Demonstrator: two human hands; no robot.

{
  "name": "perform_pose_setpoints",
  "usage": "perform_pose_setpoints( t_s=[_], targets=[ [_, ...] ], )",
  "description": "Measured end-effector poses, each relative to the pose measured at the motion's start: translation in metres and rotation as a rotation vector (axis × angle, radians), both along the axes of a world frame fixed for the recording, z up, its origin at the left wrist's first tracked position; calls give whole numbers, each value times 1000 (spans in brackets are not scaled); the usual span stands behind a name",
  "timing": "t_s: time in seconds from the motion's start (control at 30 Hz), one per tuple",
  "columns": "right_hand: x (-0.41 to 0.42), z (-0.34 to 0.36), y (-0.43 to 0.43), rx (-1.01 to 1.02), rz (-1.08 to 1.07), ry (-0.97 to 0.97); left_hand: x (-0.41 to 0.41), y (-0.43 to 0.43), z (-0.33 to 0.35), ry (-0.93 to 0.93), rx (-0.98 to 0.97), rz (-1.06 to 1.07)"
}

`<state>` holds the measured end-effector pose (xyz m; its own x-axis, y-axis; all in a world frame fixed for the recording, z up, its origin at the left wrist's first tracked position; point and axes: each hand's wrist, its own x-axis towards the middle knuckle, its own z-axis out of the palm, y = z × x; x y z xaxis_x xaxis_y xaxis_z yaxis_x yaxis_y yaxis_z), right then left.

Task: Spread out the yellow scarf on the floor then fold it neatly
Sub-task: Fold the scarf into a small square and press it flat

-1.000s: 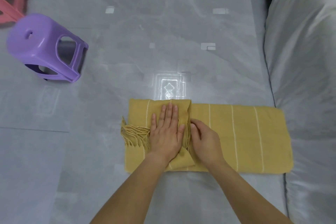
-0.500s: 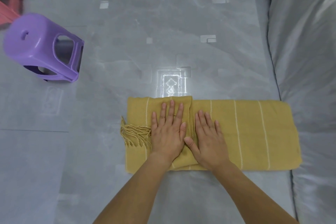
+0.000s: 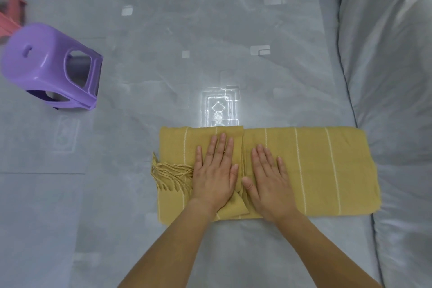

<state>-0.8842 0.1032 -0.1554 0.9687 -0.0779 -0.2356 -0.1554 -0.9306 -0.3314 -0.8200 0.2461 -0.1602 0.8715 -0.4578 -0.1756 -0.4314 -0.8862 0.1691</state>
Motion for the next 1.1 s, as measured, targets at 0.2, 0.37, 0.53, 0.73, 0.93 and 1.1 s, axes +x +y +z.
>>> perform_pose_setpoints(
  t_s=[0.2, 0.37, 0.53, 0.73, 0.93, 1.1],
  targets=[
    [-27, 3, -60, -123, -195, 44, 0, -12, 7, 22, -1, -22],
    [-47, 5, -119, -218, -353, 76, 0, -45, 9, 16, -31, -62],
    [-45, 12, -154, 28, -743, 90, -8, -87, 15, 65, -163, -56],
    [-36, -1, -166, 381, -965, 24, -11, -109, -3, 139, -76, 12],
    [-35, 17, -154, 331, -943, -265, -12, -110, 1, 127, -80, 7],
    [-29, 52, -134, 434, -950, -314, -9, -104, 23, 113, -130, -2]
  ],
)
